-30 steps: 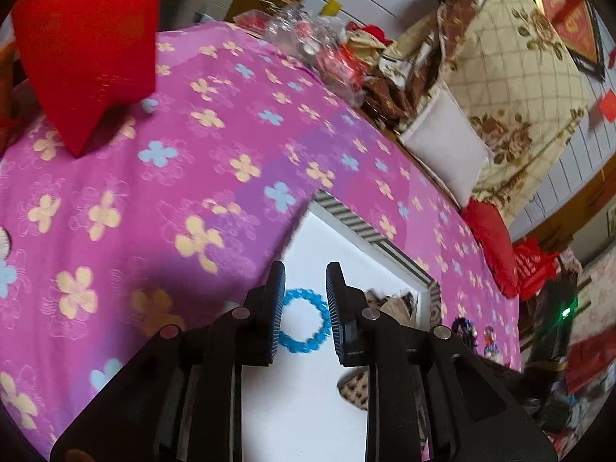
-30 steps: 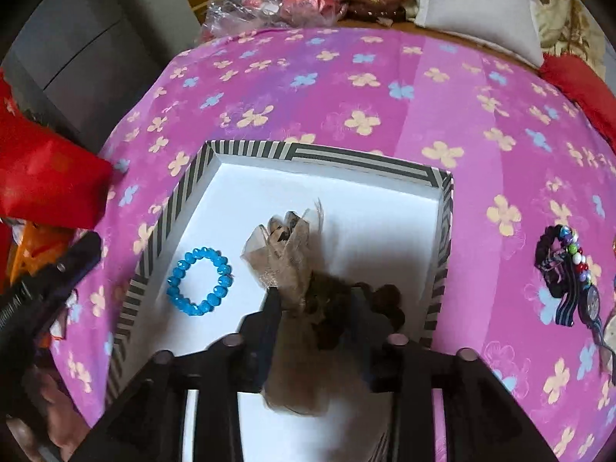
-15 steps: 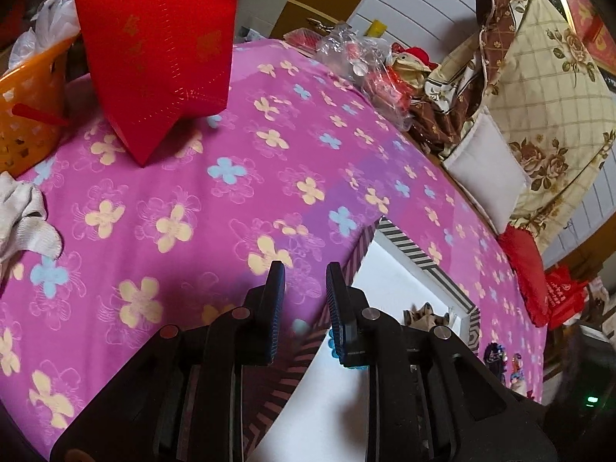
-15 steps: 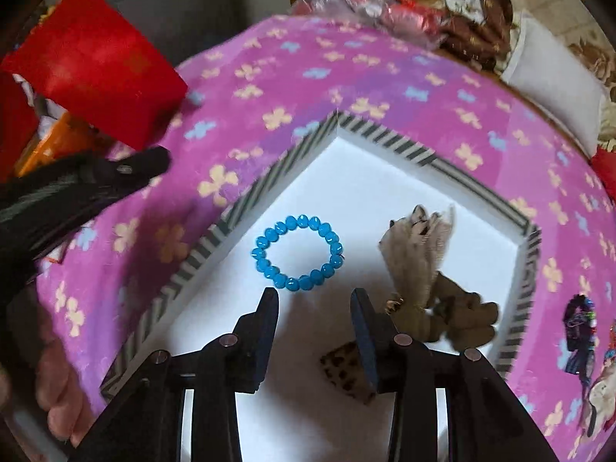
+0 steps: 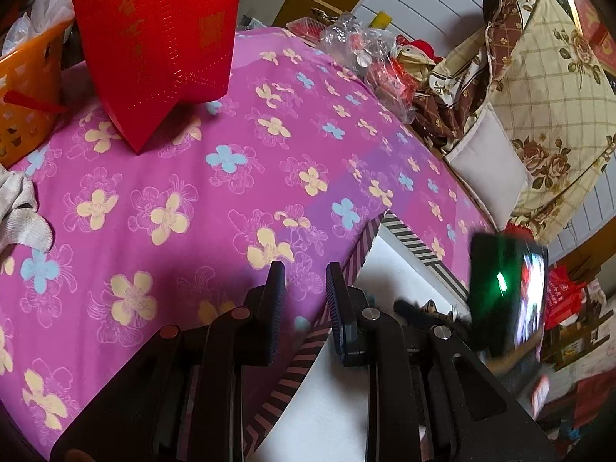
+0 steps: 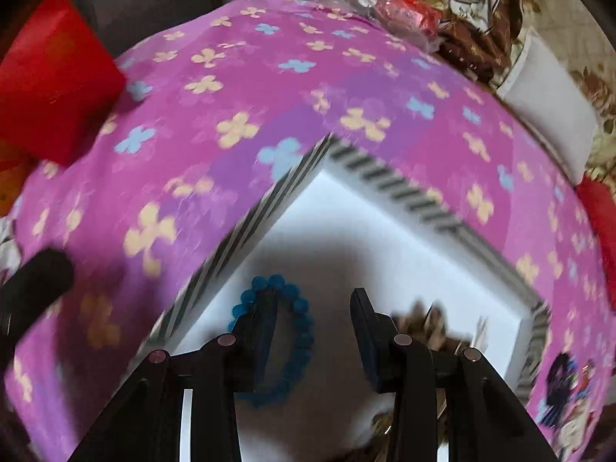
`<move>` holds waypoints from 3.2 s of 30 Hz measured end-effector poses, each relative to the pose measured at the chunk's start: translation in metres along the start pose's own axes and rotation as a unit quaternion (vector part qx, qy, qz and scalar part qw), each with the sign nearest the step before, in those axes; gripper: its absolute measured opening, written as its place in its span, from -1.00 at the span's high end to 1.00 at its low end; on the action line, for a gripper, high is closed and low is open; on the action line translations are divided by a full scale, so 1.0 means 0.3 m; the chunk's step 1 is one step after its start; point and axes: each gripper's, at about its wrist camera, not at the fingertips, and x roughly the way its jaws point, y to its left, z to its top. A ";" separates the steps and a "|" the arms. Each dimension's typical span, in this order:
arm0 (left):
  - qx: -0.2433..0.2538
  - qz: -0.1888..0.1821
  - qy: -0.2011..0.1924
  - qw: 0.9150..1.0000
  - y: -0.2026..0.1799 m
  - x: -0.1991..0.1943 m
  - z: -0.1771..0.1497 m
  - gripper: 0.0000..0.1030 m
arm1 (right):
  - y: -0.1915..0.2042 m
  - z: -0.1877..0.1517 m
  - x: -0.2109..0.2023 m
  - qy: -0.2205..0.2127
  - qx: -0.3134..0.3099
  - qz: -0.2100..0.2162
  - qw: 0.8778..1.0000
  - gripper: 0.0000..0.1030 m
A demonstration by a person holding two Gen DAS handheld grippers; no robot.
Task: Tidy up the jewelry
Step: 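Carry the bracelet and the brown bow into the white tray while both tools open, then withdraw both tools from the tray back toward the remaining jewelry, then grasp the black watch with blue striped strap with the left tool and lift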
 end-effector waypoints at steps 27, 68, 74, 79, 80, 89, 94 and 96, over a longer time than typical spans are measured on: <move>0.021 0.011 0.003 1.000 -0.037 0.014 -0.027 0.62 | -0.229 -0.137 -0.048 0.009 0.070 0.025 0.997 0.39; 0.314 -0.085 0.105 0.940 -1.004 -0.096 -0.723 0.18 | -1.238 -1.574 -0.539 -0.138 0.418 -0.010 0.898 0.19; 0.327 -0.077 0.158 0.929 -1.234 0.129 -0.842 0.19 | -1.284 -1.606 -0.499 -0.176 0.415 -0.008 0.893 0.19; 0.309 -0.052 0.170 0.934 -1.334 0.296 -0.862 0.19 | -1.324 -1.653 -0.476 -0.180 0.414 -0.006 0.892 0.19; 0.305 -0.049 0.170 0.936 -1.343 0.315 -0.860 0.19 | -1.332 -1.658 -0.476 -0.182 0.415 0.001 0.891 0.19; 0.339 -0.002 0.141 0.930 -1.420 0.410 -0.883 0.05 | -1.333 -1.659 -0.489 -0.201 0.406 0.025 0.891 0.19; 0.358 0.026 0.118 0.926 -1.426 0.426 -0.894 -0.05 | -1.335 -1.663 -0.477 -0.197 0.411 0.033 0.889 0.19; 0.363 0.038 0.117 0.924 -1.414 0.421 -0.898 -0.06 | -1.338 -1.663 -0.472 -0.195 0.413 0.035 0.889 0.19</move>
